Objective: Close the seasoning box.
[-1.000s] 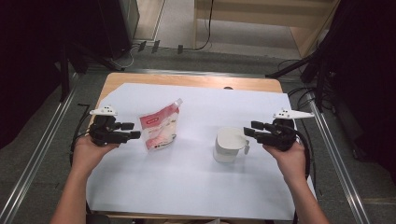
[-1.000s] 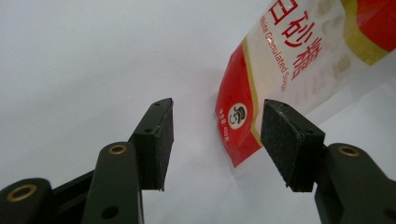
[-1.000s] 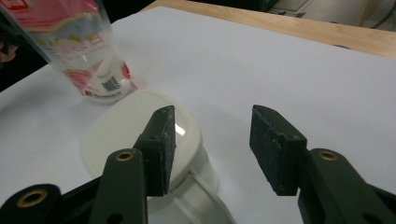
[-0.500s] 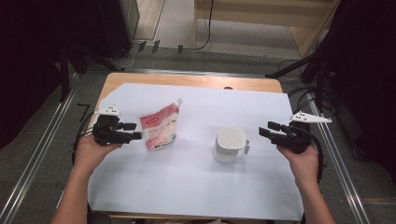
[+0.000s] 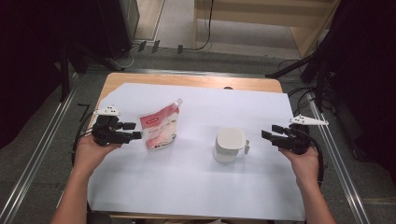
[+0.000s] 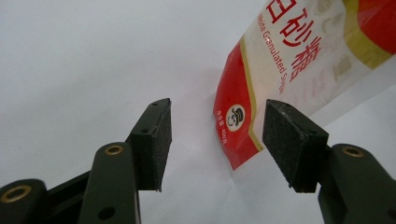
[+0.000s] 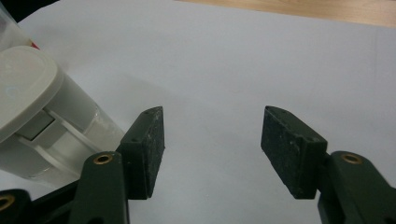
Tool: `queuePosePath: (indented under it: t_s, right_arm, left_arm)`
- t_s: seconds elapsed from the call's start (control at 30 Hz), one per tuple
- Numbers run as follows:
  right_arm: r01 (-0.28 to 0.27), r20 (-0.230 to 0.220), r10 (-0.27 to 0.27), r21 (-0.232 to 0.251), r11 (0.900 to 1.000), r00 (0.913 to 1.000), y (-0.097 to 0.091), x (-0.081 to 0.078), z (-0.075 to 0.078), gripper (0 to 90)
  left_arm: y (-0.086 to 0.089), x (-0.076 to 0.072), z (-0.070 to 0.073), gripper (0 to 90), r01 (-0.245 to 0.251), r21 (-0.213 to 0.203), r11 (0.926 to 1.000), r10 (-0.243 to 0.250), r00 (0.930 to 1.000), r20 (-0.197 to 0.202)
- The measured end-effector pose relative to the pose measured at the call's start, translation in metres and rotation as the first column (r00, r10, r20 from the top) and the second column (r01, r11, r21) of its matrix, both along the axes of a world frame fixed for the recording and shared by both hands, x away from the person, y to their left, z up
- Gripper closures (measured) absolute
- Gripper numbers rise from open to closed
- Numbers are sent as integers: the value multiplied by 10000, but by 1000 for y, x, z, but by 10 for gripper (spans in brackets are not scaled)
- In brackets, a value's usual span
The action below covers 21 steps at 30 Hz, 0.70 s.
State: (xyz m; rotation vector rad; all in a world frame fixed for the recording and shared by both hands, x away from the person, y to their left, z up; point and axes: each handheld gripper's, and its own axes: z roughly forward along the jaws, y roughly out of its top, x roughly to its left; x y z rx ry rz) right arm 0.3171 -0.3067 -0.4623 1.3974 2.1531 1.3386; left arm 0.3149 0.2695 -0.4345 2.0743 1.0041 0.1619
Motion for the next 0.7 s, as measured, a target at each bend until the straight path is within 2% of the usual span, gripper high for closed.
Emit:
queuePosePath:
  t_s: [0.17, 0.4, 0.7]
  right_arm:
    - [204, -58, -203, 148, 9997, 9998, -3, 3, -2, 399]
    - [165, -163, -165, 23, 9999, 9997, -1, 5, -5, 399]
    - [46, -74, -47, -122, 9999, 10000, 5, 4, -5, 400]
  left_arm:
    - [-1, 0, -1, 428, -17, -15, 10000, 17, 10000, -44]
    - [-2, -1, -4, 427, -122, 9, 9999, 122, 9998, -179]
    - [1, 0, -3, 422, -190, -258, 9995, 187, 9998, -114]
